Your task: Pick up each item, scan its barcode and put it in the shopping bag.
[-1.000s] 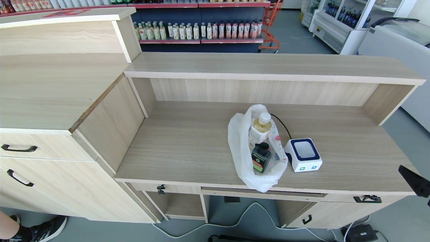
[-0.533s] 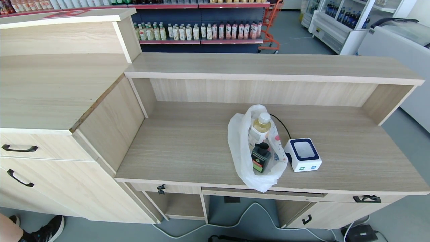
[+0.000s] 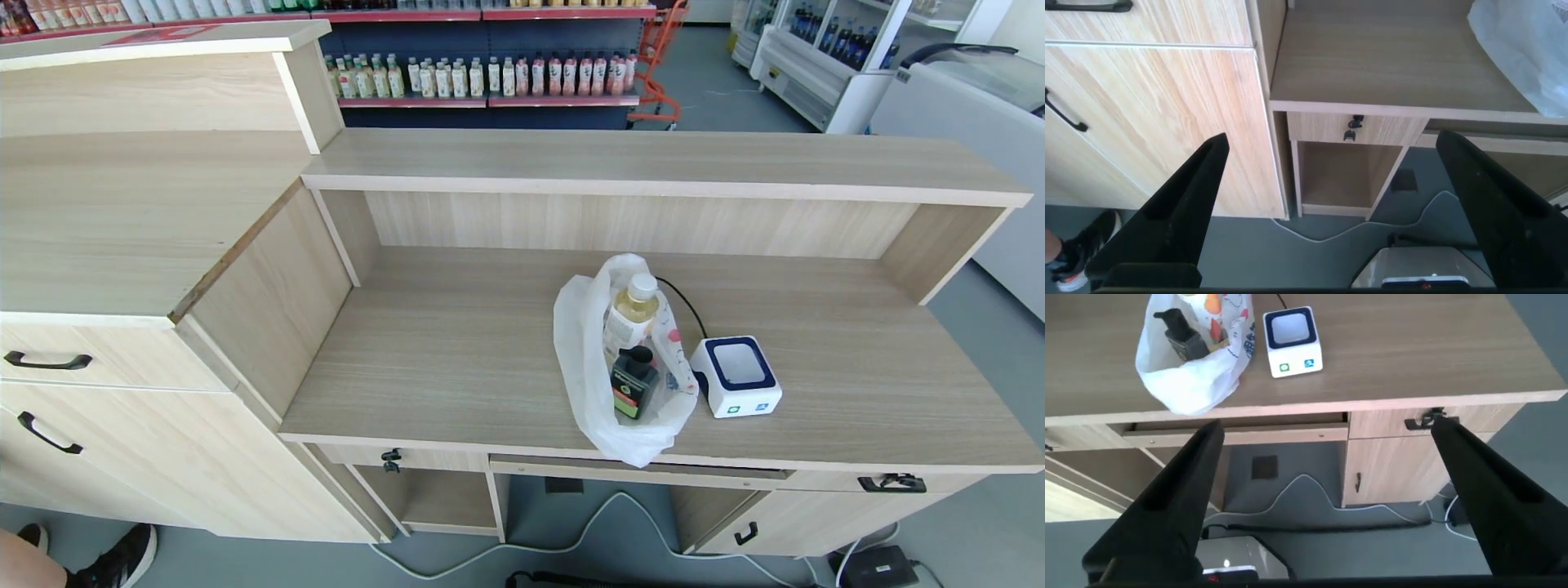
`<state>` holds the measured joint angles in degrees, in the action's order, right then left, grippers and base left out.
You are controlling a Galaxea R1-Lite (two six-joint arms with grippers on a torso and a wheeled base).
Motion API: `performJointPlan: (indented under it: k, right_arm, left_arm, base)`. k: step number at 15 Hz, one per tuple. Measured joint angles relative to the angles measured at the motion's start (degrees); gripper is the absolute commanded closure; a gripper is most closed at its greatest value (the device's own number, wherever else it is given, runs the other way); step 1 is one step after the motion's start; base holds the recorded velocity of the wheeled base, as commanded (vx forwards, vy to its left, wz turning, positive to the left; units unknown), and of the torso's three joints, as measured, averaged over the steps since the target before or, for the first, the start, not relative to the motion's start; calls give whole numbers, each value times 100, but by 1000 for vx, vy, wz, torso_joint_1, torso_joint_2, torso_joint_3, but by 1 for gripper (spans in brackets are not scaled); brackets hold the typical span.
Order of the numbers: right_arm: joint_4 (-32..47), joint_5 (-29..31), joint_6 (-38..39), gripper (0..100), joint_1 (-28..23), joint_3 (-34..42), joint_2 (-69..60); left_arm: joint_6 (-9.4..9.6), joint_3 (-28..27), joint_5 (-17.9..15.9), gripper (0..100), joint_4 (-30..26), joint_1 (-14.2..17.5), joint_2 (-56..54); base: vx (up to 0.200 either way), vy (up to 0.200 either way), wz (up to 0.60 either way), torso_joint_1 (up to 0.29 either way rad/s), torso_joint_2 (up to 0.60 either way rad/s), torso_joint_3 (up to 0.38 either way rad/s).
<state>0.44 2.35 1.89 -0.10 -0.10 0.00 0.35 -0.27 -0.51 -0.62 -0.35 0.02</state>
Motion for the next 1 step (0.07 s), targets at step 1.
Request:
performJointPlan:
  k: [1]
  right_arm:
    - [-1,2,22,0,5,0,-13]
  left_arm:
    - [-2,2,0,0,0,0,0]
  base:
    - [0,0,0,0,0,0]
